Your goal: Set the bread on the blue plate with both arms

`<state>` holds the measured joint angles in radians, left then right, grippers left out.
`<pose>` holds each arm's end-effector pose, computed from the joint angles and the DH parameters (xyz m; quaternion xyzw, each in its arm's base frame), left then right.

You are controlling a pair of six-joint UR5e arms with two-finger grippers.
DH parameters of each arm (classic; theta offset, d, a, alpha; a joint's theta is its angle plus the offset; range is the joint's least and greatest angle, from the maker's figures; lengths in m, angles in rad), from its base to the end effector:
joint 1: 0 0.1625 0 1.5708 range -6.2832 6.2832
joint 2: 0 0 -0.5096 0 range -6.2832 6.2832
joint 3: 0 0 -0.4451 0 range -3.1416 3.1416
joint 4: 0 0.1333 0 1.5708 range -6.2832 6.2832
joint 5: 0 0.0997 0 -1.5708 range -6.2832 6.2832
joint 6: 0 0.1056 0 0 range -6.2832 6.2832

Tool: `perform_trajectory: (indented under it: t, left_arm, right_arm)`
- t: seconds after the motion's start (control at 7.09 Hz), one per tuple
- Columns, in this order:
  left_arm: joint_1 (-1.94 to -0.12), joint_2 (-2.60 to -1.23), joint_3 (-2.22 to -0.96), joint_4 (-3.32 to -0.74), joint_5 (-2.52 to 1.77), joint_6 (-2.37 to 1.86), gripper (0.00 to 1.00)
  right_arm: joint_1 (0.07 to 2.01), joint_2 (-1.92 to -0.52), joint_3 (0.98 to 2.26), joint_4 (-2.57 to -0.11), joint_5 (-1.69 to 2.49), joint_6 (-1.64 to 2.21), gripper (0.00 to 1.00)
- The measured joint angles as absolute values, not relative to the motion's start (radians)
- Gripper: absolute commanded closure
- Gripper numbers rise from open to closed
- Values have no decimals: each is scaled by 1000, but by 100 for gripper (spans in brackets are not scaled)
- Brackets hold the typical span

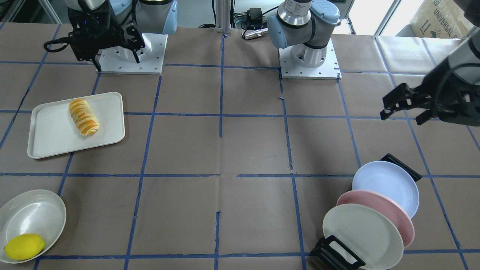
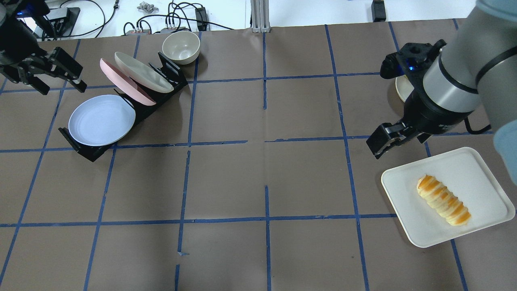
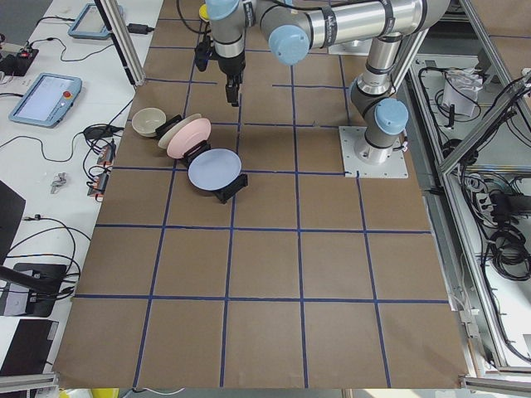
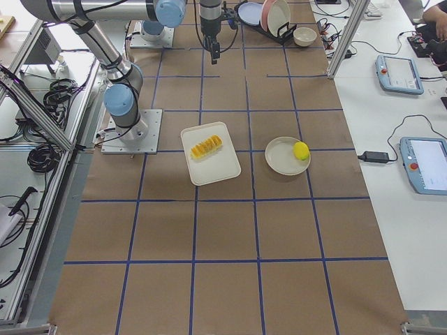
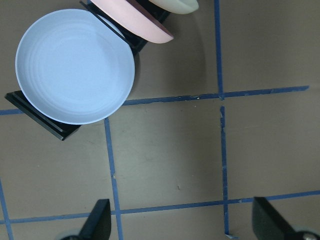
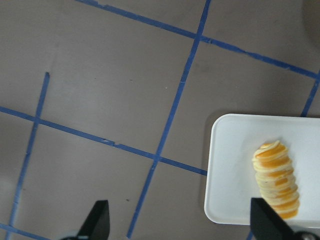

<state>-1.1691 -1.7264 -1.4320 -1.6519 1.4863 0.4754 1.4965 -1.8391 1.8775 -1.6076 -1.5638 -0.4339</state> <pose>0.1088 -0.6198 0.5440 -0.0347 -0.9973 -0.0264 0.0590 0.1033 -0.4180 0.5310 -0.1788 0.9839 -0.0001 0.0036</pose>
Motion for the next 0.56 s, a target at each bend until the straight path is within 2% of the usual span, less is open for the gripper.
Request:
perform_trajectory:
  t: [0.56]
  left_arm:
    - [-998,-2093,-1235,-1636,1465,733,0]
  right_arm:
    - [1150,-1823,2150,-1919,-1574,-937,1]
